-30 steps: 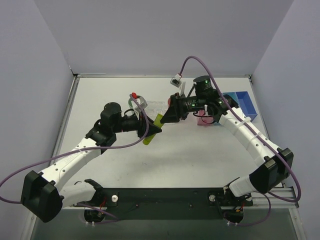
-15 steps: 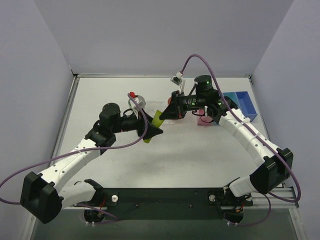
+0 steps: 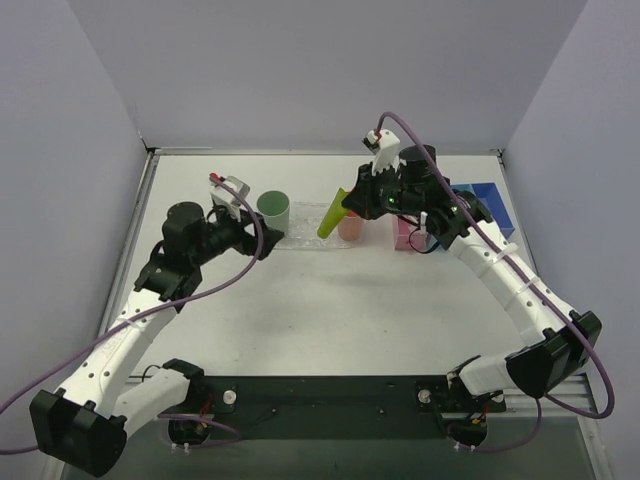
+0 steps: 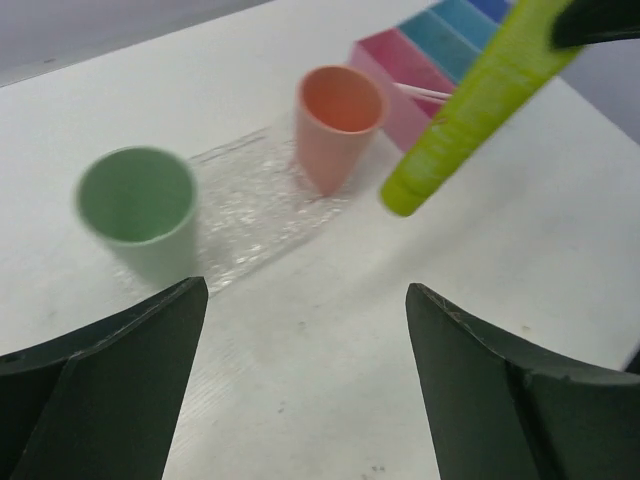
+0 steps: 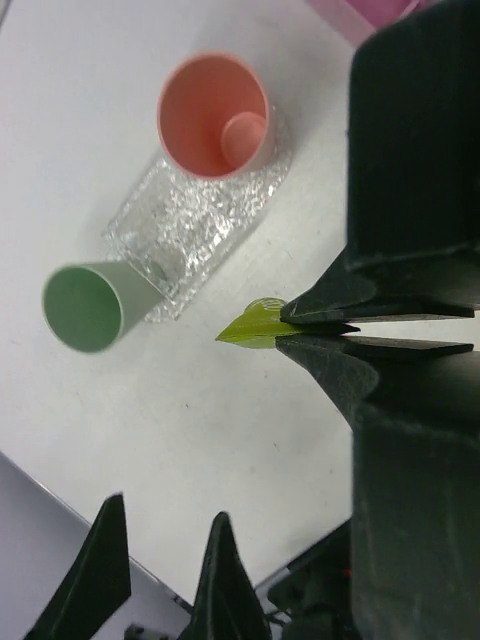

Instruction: Prepare toiletry sets of a toothbrush and toothpaste on the tray

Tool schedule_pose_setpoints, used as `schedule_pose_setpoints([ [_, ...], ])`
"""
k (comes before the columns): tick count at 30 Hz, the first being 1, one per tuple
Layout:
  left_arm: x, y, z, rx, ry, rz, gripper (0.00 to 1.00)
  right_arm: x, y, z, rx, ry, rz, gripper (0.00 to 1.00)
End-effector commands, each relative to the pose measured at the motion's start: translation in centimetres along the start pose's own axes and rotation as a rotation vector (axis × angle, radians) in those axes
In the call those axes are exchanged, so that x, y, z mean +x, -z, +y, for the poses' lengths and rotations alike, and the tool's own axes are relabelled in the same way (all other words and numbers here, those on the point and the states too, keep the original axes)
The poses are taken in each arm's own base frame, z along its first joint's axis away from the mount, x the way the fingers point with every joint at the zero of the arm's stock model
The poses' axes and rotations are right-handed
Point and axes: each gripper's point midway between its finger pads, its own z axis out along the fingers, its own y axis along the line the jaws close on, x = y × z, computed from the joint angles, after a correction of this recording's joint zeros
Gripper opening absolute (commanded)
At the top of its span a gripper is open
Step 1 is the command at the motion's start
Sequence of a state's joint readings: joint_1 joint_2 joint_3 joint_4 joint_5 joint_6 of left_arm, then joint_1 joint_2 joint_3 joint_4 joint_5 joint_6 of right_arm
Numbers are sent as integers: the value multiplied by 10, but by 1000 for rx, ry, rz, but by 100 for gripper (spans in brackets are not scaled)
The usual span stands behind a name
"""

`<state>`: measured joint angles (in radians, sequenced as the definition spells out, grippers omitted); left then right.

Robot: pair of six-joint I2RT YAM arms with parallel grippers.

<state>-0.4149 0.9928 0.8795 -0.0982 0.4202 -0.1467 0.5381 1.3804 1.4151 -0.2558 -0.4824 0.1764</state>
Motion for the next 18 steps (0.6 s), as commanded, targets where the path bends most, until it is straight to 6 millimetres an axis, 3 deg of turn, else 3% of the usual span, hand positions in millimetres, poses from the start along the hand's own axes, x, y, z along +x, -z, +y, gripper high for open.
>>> schedule_pose_setpoints([
  [1, -4, 30, 69, -347, -10, 3, 92, -37, 0, -25, 218, 87, -105, 0],
  [2, -3, 38, 85, -440, -8, 9, 92, -35, -9, -28, 226, 94, -94, 0],
  [5, -1, 47, 102, -540, -12, 26, 92, -38, -26, -33, 246, 122, -79, 0],
  [18, 7, 45, 109, -570, -9, 61, 92, -45, -79, -54, 368, 165, -64, 0],
])
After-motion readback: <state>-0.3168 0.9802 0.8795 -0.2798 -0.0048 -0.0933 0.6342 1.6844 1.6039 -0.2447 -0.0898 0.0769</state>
